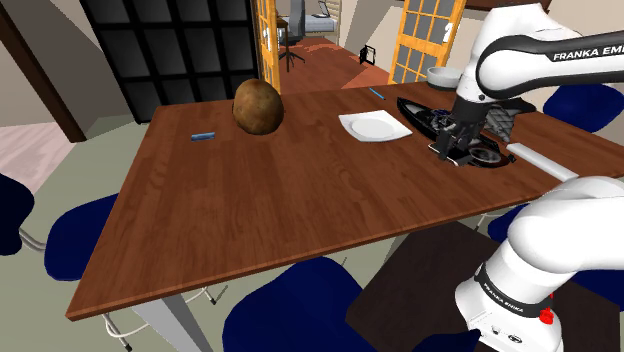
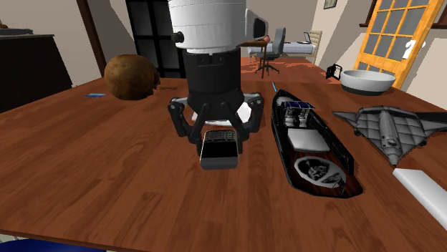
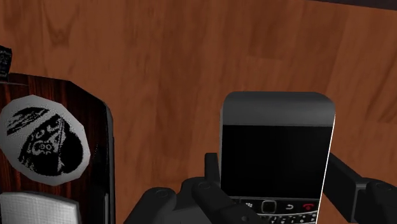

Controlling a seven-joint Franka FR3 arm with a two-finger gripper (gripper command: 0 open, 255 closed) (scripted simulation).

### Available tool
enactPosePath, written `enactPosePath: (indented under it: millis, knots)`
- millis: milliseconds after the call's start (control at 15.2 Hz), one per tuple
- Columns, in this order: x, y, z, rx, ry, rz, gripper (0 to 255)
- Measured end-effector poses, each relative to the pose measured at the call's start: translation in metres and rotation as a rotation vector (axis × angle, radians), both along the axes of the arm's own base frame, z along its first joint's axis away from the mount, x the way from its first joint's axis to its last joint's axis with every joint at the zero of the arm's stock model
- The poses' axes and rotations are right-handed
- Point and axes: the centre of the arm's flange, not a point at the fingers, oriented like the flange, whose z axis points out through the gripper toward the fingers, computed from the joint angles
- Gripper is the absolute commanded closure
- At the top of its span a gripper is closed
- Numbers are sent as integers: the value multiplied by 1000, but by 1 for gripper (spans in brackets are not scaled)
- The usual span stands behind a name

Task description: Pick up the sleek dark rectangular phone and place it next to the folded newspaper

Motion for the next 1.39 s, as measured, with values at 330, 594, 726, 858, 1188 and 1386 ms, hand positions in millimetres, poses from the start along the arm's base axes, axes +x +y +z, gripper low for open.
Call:
enactPosePath:
  millis: [330, 594, 726, 858, 1188, 1386]
  knots:
    - [-10, -62, 3, 0, 0, 0, 255]
    - [-20, -112, 4, 1, 0, 0, 255]
    - [-26, -140, 1, 1, 0, 0, 255]
    - [-31, -167, 4, 1, 0, 0, 255]
    - [-42, -233, 2, 0, 0, 0, 255]
    - [-51, -268, 4, 2, -1, -1, 255]
